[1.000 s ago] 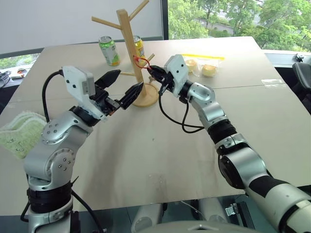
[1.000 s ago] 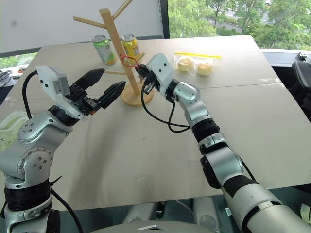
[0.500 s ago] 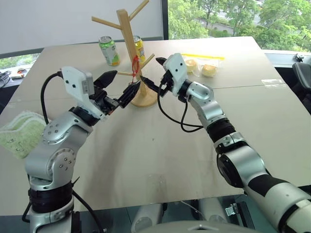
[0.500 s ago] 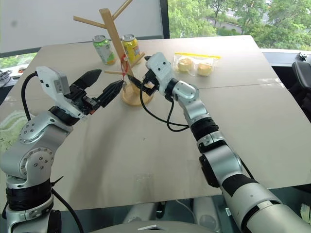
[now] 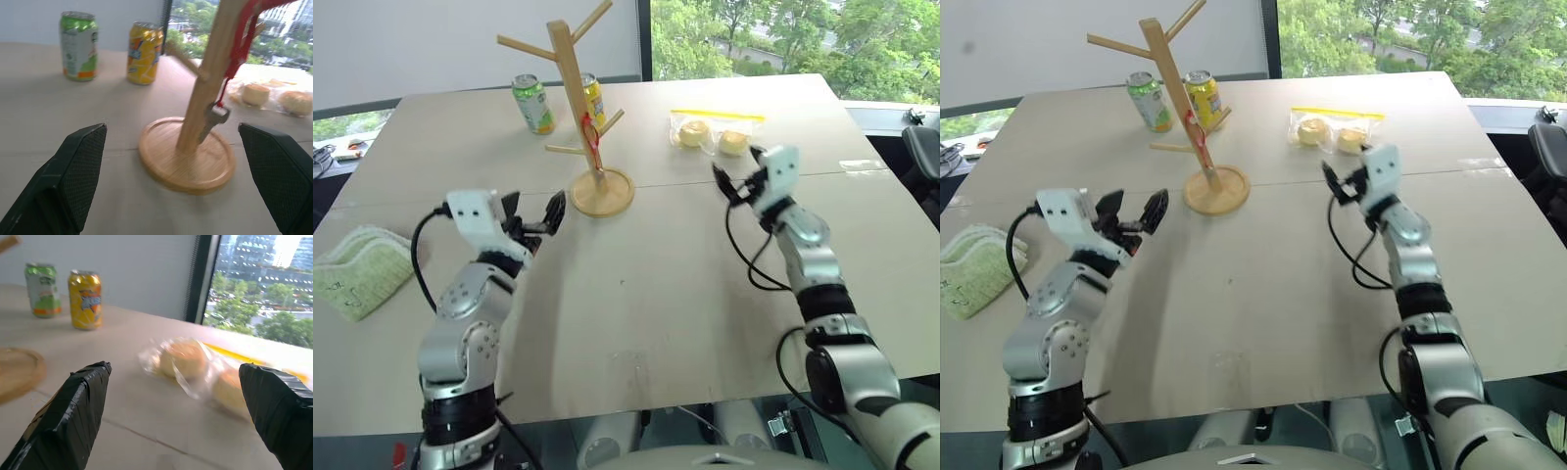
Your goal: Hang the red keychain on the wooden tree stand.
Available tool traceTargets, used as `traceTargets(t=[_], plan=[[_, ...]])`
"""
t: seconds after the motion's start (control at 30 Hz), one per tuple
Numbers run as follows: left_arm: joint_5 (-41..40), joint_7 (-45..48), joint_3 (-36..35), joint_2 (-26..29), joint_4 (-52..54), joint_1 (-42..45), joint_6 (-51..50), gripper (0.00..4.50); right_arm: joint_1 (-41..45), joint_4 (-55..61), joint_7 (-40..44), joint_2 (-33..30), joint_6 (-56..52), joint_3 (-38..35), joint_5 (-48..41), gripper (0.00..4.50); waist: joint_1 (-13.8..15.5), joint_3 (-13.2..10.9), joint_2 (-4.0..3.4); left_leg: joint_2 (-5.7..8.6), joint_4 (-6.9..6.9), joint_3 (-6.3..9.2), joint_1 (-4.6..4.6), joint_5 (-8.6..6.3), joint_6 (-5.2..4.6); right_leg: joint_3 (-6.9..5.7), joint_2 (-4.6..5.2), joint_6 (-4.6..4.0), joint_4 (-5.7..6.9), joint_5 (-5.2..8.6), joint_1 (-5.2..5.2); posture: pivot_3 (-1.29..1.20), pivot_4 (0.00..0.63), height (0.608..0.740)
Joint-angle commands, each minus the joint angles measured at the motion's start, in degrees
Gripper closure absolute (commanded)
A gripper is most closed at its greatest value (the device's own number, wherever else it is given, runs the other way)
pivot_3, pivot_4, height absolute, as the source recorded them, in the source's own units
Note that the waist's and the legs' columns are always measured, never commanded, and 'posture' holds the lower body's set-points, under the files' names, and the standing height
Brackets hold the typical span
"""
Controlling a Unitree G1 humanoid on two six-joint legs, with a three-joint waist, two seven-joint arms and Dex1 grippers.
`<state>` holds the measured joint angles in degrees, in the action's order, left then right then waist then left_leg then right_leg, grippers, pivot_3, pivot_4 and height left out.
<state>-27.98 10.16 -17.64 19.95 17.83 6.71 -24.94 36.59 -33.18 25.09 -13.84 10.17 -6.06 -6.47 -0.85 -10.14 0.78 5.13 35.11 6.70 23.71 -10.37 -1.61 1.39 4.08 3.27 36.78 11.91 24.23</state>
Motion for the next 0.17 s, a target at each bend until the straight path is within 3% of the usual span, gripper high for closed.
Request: traceTargets(t=[0.03,0.17], plan=[[2.0,0.1,-1.8,-0.7,-1.4,-0.6,4.6,0.0,-3.9,4.8,-0.9,-1.7,-0.4,-2.4,-1.8,0.02,0.1,0.0,0.01,0.0,0.01,-0.01,0.0,-0.01,-0.02,0.01,0.0,0.0,0.0,0.0,0.0,0.0,0.15,0.74],[3.5,0.1,-3.1,-1.0,-4.5,-0.9,7.7,0.0,-9.2,6.7,-0.8,-3.4,0.0,-4.4,-3.1,0.02,0.1,0.0,0.01,-0.1,0.07,-0.06,-0.04,-0.04,-0.08,-0.02,-0.02,-0.07,0.0,-0.07,-0.02,0.0,0.15,0.74]])
